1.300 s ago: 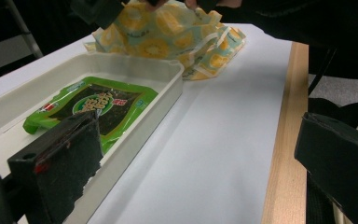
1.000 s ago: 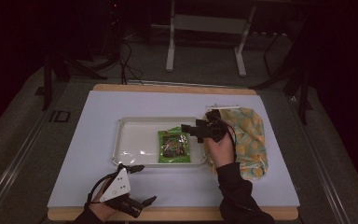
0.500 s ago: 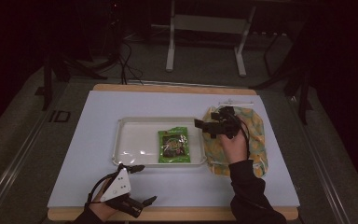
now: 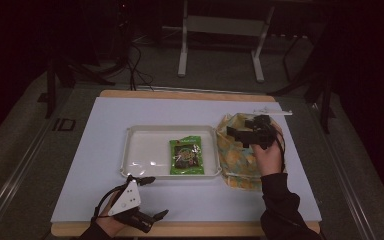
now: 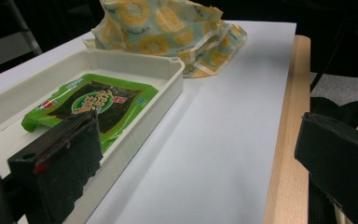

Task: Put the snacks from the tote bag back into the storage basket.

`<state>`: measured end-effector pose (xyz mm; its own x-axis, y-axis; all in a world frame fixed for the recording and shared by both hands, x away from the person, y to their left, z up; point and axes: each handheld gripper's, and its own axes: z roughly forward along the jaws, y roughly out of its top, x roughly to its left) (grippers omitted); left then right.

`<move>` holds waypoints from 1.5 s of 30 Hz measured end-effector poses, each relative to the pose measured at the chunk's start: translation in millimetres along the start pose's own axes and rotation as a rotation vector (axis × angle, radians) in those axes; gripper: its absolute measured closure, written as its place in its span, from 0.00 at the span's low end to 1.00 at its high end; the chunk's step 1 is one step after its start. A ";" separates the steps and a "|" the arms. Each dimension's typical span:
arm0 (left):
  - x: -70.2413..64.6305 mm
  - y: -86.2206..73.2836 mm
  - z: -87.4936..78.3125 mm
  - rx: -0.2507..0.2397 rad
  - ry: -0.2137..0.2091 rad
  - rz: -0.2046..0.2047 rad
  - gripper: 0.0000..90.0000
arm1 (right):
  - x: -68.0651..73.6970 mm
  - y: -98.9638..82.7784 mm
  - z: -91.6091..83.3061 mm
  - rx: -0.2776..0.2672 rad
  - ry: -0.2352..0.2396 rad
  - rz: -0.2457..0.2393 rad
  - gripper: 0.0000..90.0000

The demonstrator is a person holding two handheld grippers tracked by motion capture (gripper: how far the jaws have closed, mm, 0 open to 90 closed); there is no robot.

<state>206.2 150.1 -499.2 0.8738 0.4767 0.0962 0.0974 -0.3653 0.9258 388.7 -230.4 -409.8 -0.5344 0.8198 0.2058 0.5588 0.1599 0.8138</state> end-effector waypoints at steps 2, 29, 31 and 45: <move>-0.1 0.1 -0.2 -0.002 0.000 -0.001 0.01 | -2.8 -1.1 -3.5 -0.005 -0.012 -0.003 0.16; -0.9 0.3 -0.5 -0.001 0.005 0.007 0.01 | -46.3 -42.4 -44.5 -0.085 -0.174 0.028 0.16; -0.5 0.3 -0.5 -0.001 0.005 0.007 0.01 | -48.7 -46.5 -46.6 -0.084 -0.181 0.030 0.16; -0.8 0.1 -0.2 0.004 0.003 0.008 0.01 | -52.7 -78.2 -59.7 -0.137 -0.233 0.043 0.16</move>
<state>205.5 149.8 -499.1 0.8729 0.4765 0.1045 0.0924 -0.3718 0.9237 335.2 -318.9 -451.8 -0.3428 0.9312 0.1238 0.4783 0.0596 0.8762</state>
